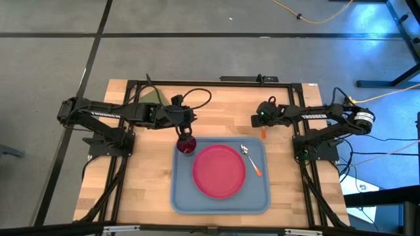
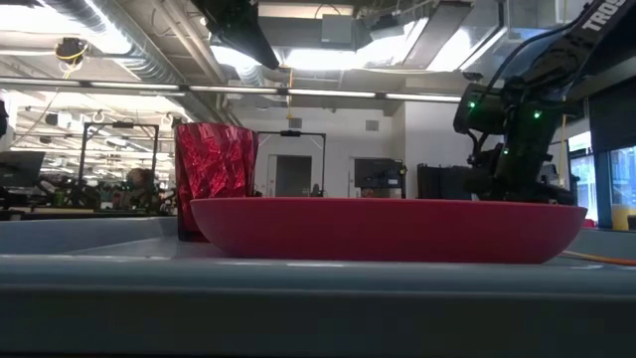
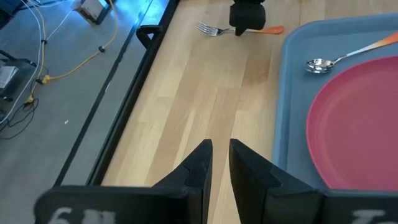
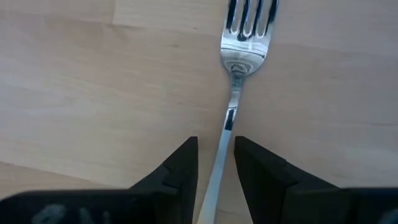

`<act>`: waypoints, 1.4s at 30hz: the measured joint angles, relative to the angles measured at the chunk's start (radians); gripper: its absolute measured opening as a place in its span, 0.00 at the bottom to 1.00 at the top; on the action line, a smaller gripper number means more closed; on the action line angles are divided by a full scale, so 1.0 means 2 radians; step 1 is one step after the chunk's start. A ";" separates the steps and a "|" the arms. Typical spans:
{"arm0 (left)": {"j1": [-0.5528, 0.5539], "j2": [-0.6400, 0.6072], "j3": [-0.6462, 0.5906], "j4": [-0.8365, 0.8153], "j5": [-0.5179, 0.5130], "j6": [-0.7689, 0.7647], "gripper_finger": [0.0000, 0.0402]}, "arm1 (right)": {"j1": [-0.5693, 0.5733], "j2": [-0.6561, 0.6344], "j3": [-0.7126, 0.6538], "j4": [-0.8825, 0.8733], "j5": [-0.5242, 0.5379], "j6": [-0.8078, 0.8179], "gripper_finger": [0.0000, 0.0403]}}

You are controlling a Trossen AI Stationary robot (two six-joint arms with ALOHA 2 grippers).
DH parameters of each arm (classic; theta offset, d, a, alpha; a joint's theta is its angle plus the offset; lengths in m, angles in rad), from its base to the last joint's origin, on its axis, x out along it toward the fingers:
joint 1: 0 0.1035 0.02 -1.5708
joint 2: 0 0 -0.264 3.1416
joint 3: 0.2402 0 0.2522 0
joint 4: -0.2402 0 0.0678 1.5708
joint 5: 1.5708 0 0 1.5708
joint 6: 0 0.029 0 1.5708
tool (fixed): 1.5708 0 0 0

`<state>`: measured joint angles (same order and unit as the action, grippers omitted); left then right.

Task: Pick and place plate/cup/fork/spoon on tray
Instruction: Put the orange fork on the blue serving tray to the right of the orange spoon

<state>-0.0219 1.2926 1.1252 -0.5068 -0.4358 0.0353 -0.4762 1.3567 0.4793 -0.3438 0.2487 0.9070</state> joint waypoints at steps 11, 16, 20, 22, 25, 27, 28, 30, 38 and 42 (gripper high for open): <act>0.000 0.000 0.000 0.000 0.000 0.000 0.12 | 0.000 0.001 -0.001 0.012 0.007 -0.013 0.26; 0.000 0.000 0.000 0.000 0.000 0.000 0.12 | 0.000 0.001 -0.001 0.009 0.012 -0.021 0.18; 0.000 0.000 0.000 0.000 0.000 0.000 0.12 | 0.000 0.002 -0.001 0.009 0.013 -0.026 0.10; 0.000 0.000 0.000 0.000 0.000 0.000 0.12 | 0.000 0.002 -0.001 0.009 0.013 -0.027 0.07; 0.000 0.000 0.000 0.000 0.000 0.000 0.12 | 0.000 0.001 -0.001 0.009 0.013 -0.033 0.04; 0.000 0.000 0.000 0.000 0.000 0.000 0.12 | 0.000 0.001 -0.001 0.009 0.013 -0.038 0.04; 0.000 0.000 0.000 0.000 0.000 0.000 0.12 | 0.000 0.001 -0.001 0.009 0.013 -0.038 0.04; 0.000 0.000 0.000 0.000 0.000 0.000 0.12 | 0.000 0.001 -0.001 0.009 0.013 -0.039 0.05; 0.000 0.000 0.000 0.000 0.000 0.000 0.12 | 0.000 -0.002 -0.001 0.009 0.011 -0.039 0.04; 0.000 0.000 0.000 0.000 0.000 0.000 0.12 | 0.000 -0.020 -0.003 0.003 0.009 -0.041 0.04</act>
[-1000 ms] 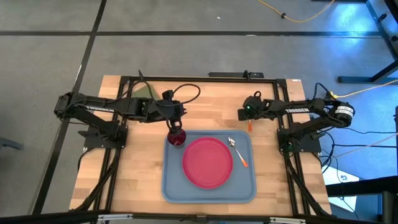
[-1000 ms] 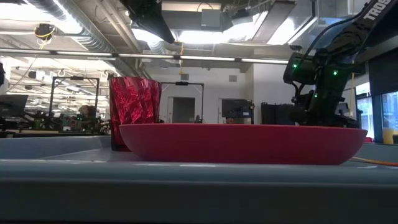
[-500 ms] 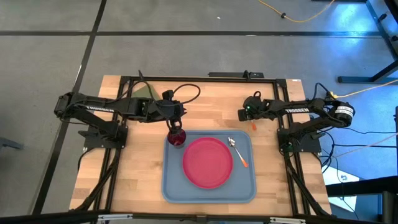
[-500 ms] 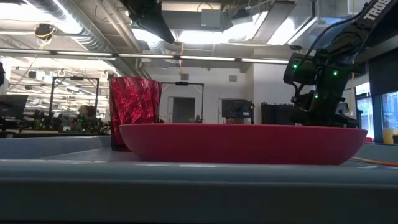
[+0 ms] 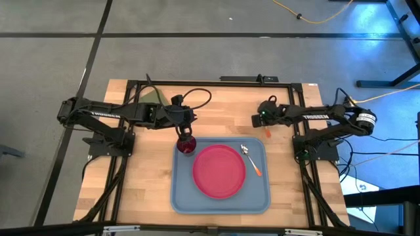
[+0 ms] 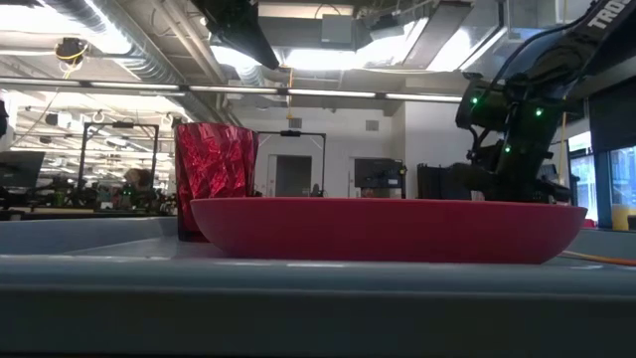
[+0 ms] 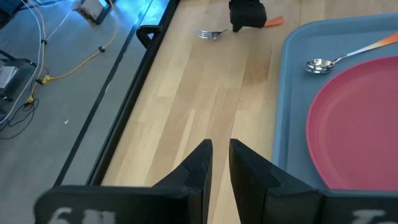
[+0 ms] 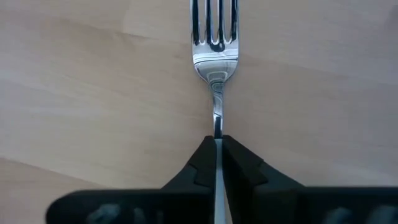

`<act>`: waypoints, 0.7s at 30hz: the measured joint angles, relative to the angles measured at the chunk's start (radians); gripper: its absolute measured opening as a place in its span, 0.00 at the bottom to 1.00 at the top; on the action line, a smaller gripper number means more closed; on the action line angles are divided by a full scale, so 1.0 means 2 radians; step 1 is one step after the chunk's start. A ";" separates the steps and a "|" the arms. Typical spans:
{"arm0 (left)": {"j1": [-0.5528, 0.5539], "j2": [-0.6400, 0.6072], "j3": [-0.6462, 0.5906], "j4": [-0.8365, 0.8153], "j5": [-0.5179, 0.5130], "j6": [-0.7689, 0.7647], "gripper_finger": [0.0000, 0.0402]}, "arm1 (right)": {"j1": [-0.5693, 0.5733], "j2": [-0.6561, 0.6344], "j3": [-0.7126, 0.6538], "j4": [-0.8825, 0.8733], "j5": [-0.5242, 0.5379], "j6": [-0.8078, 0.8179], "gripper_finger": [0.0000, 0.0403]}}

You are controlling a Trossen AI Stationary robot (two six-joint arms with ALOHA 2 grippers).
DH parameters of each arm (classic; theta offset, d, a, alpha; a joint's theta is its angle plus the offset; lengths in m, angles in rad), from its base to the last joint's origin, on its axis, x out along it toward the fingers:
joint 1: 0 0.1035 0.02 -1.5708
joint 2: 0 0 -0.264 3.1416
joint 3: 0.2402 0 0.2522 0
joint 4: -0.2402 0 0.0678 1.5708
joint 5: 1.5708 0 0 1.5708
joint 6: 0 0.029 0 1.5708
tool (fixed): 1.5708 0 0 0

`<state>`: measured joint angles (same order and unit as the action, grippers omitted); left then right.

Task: Pick and place plate/cup/fork/spoon on tray
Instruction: Put the orange fork on the blue serving tray to the right of the orange spoon

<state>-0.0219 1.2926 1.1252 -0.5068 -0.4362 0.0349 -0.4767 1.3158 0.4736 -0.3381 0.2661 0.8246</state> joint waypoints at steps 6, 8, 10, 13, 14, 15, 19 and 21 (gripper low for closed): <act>0.000 0.000 0.000 0.000 0.000 0.000 0.12 | 0.008 -0.038 0.000 -0.011 -0.003 -0.008 0.03; 0.000 0.000 0.000 0.000 0.000 0.000 0.12 | 0.017 -0.050 0.000 -0.019 -0.005 -0.003 0.03; 0.000 0.000 0.000 0.000 0.000 0.000 0.12 | 0.028 -0.063 0.000 -0.025 -0.009 0.005 0.03; 0.000 0.000 0.000 0.000 0.000 0.000 0.12 | 0.048 -0.083 0.000 -0.025 -0.020 0.009 0.03; 0.000 0.000 0.000 0.000 0.000 0.000 0.12 | 0.055 -0.090 0.000 -0.025 -0.022 0.014 0.03; 0.000 0.000 0.000 0.000 0.000 0.000 0.12 | 0.064 -0.097 0.001 -0.025 -0.022 0.019 0.03; 0.000 0.000 0.000 0.000 0.000 0.000 0.12 | 0.102 -0.120 0.001 -0.040 -0.025 0.061 0.03; 0.000 0.000 0.000 0.000 0.000 0.000 0.12 | 0.129 -0.126 0.001 -0.052 -0.017 0.091 0.03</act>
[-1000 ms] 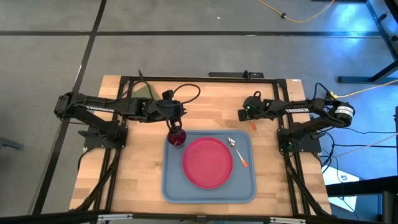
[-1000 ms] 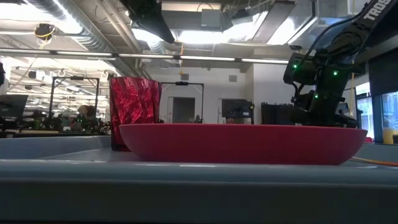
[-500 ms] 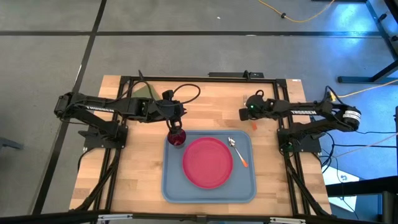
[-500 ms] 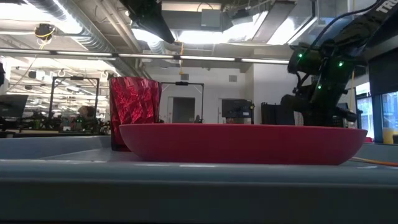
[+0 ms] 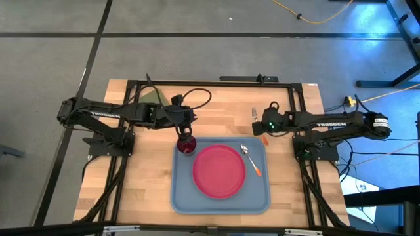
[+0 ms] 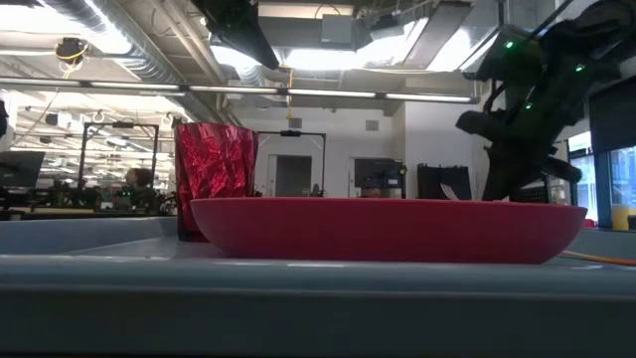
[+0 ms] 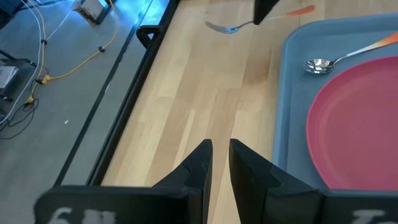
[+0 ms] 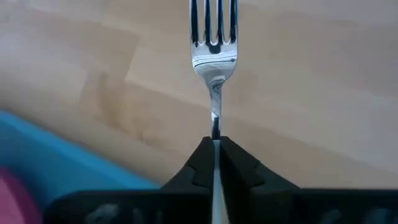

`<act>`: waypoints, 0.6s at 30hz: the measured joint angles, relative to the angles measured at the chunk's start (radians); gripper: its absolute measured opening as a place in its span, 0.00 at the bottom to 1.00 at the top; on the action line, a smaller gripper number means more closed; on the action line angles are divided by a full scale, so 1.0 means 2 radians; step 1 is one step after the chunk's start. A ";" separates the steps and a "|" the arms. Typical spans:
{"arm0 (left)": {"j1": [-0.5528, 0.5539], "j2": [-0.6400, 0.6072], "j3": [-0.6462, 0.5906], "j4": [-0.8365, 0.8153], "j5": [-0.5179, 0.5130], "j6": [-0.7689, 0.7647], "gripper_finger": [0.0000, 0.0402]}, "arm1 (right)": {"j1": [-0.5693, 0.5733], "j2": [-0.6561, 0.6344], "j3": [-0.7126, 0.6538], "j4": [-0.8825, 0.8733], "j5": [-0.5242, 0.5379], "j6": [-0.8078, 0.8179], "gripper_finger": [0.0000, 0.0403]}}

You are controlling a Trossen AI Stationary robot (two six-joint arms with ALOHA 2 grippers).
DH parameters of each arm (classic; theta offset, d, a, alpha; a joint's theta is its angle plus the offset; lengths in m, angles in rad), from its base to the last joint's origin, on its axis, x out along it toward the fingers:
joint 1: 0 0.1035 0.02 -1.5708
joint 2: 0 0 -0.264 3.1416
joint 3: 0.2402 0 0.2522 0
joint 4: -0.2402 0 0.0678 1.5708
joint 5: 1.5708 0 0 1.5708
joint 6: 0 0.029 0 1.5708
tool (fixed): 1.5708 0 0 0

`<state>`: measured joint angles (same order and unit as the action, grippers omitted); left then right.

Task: Pick and place plate/cup/fork/spoon on tray
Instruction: Put the orange fork on the blue serving tray to the right of the orange spoon

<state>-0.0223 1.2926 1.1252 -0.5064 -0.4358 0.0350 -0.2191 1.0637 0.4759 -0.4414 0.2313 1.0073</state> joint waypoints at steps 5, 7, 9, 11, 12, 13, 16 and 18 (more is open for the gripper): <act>0.000 0.000 0.000 0.000 0.000 0.000 0.12 | 0.080 -0.001 0.002 -0.005 0.036 0.067 0.03; 0.000 0.000 0.000 0.000 0.000 0.000 0.12 | 0.113 -0.001 0.012 -0.016 0.055 0.090 0.03; 0.000 0.000 0.000 0.000 0.000 0.000 0.12 | 0.147 0.001 0.034 -0.036 0.081 0.113 0.03; 0.000 0.000 0.000 0.000 0.000 0.000 0.12 | 0.182 0.010 0.059 -0.064 0.109 0.139 0.03; 0.000 0.000 0.000 0.000 0.000 0.000 0.12 | 0.199 0.018 0.073 -0.082 0.121 0.153 0.03; 0.000 0.000 0.000 0.000 0.000 0.000 0.12 | 0.215 0.029 0.088 -0.100 0.129 0.172 0.03; 0.000 0.000 0.000 0.000 0.000 0.000 0.12 | 0.256 0.073 0.132 -0.157 0.140 0.231 0.03; 0.000 0.000 0.000 0.000 0.000 0.000 0.12 | 0.279 0.106 0.155 -0.187 0.147 0.263 0.03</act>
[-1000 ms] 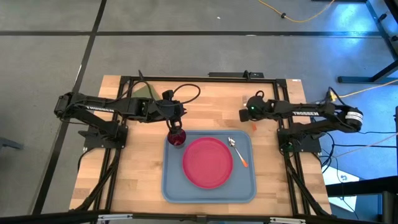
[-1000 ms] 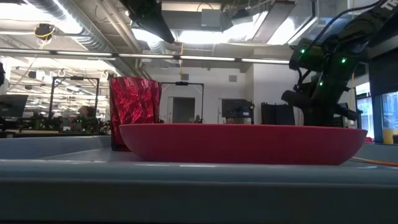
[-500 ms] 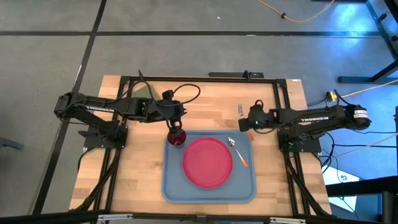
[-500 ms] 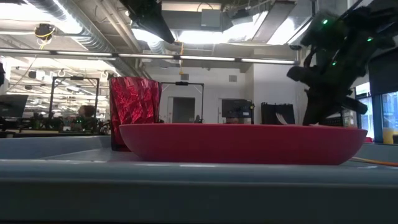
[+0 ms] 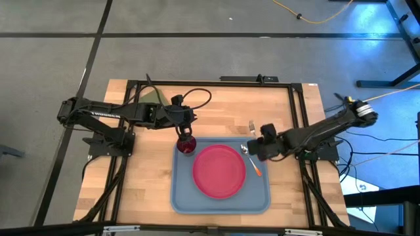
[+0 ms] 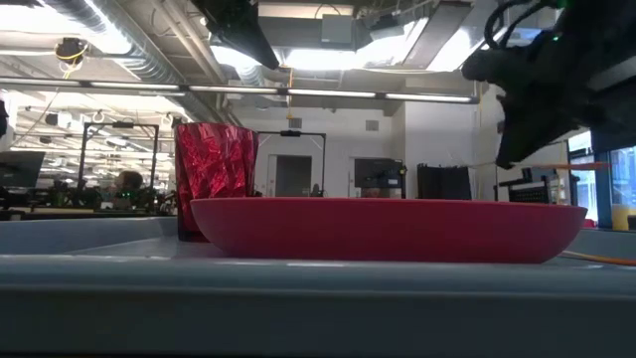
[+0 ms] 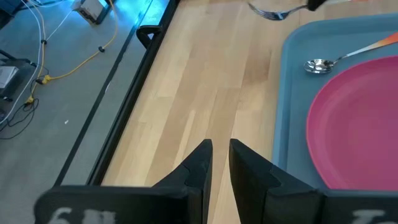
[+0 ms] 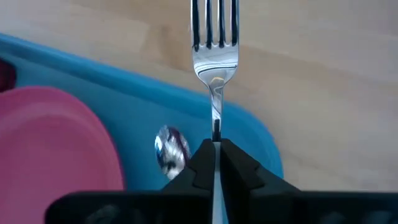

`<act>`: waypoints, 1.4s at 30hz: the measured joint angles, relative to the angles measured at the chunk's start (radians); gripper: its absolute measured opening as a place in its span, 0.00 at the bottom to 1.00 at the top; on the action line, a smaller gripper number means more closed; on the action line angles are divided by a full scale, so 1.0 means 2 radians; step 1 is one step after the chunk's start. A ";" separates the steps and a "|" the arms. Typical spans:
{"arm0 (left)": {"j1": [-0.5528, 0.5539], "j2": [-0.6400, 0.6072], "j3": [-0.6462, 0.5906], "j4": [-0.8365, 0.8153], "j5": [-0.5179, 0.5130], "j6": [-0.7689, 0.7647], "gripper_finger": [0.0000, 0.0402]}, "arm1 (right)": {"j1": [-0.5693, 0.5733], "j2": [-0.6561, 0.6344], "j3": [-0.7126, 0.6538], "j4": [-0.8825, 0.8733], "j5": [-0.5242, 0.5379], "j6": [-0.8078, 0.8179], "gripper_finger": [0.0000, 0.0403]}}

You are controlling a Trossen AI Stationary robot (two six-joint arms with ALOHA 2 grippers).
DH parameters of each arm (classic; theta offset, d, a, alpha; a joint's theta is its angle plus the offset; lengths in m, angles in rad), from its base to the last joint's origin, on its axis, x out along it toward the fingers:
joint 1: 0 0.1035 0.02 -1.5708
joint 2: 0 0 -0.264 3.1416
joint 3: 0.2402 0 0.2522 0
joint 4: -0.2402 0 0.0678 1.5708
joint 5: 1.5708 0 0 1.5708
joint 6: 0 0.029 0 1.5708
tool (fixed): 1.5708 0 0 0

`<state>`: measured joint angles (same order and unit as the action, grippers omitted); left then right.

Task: Pick and place plate/cup/fork/spoon on tray
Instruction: Put the orange fork on the blue serving tray to the right of the orange spoon

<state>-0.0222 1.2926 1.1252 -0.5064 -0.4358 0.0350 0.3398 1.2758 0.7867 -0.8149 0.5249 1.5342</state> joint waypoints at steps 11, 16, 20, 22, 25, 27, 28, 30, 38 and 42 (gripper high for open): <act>0.000 0.000 0.000 0.000 0.000 0.000 0.12 | 0.067 0.107 0.050 -0.048 -0.005 0.140 0.03; 0.000 0.000 0.000 0.000 0.000 0.000 0.12 | 0.070 0.132 0.050 -0.047 -0.025 0.147 0.03; 0.000 0.000 0.000 0.000 0.000 0.000 0.12 | 0.070 0.157 0.050 -0.048 -0.027 0.146 0.03; 0.000 0.000 0.000 0.000 0.000 0.000 0.12 | 0.070 0.169 0.050 -0.048 -0.028 0.145 0.03; 0.000 0.000 0.000 0.000 0.000 0.000 0.12 | 0.070 0.184 0.050 -0.048 -0.031 0.143 0.03; 0.000 0.000 0.000 0.000 0.000 0.000 0.12 | 0.069 0.190 0.050 -0.046 -0.030 0.133 0.03; 0.000 0.000 0.000 0.000 0.000 0.000 0.12 | 0.069 0.192 0.050 -0.045 -0.030 0.127 0.03; 0.000 0.000 0.000 0.000 0.000 0.000 0.12 | 0.069 0.193 0.050 -0.044 -0.030 0.111 0.03; 0.000 0.000 0.000 0.000 0.000 0.000 0.12 | 0.069 0.193 0.050 -0.022 -0.030 0.083 0.04; 0.000 0.000 0.000 0.000 0.000 0.000 0.12 | 0.069 0.193 0.050 -0.016 -0.023 0.082 0.04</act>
<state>-0.0219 1.2926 1.1252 -0.5064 -0.4358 0.0352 0.4786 1.6623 0.8864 -0.8468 0.4786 1.6978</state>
